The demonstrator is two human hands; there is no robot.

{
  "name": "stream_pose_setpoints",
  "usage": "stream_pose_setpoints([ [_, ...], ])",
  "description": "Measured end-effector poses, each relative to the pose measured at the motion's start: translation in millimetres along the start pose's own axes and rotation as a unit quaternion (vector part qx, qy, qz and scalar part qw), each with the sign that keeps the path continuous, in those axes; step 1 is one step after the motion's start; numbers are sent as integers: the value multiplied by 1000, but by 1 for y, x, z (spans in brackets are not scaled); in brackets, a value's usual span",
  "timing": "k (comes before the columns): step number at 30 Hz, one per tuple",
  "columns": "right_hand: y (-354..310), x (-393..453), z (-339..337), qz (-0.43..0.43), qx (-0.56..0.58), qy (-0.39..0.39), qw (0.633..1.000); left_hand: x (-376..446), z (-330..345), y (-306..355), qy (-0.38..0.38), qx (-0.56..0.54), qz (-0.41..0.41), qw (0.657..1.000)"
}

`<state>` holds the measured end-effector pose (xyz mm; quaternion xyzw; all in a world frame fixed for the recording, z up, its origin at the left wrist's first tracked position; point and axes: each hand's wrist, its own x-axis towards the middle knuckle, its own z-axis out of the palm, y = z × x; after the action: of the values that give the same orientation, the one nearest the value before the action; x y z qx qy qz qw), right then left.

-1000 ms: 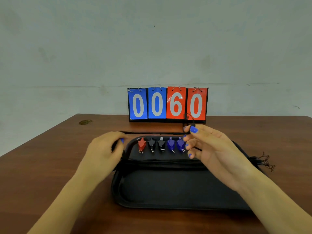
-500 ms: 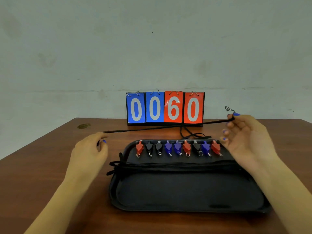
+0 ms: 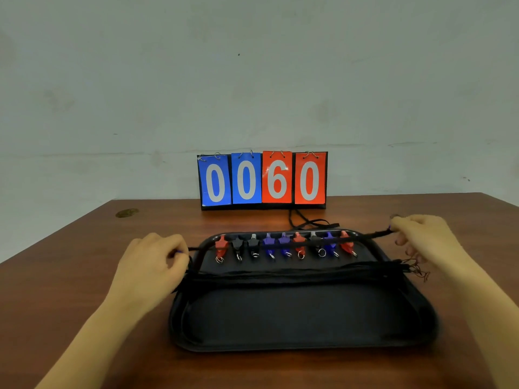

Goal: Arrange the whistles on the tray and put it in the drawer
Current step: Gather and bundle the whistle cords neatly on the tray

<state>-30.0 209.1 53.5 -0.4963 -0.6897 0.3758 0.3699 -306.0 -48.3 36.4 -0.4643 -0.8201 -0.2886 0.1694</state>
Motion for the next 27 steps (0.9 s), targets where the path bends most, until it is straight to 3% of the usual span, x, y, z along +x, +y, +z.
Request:
stream_pose_setpoints([
  [5,7,6,-6,27,-110,-29,993,0,5,-4,-67,-5,0,998],
  [12,7,7,-11,49,-191,-83,977,2,4,-3,-104,-76,-35,991],
  [16,9,9,-12,59,-201,-106,972,2,11,-8,-130,-47,-8,990],
  [27,11,8,-11,44,-257,-127,957,4,14,-13,-124,-5,43,991],
])
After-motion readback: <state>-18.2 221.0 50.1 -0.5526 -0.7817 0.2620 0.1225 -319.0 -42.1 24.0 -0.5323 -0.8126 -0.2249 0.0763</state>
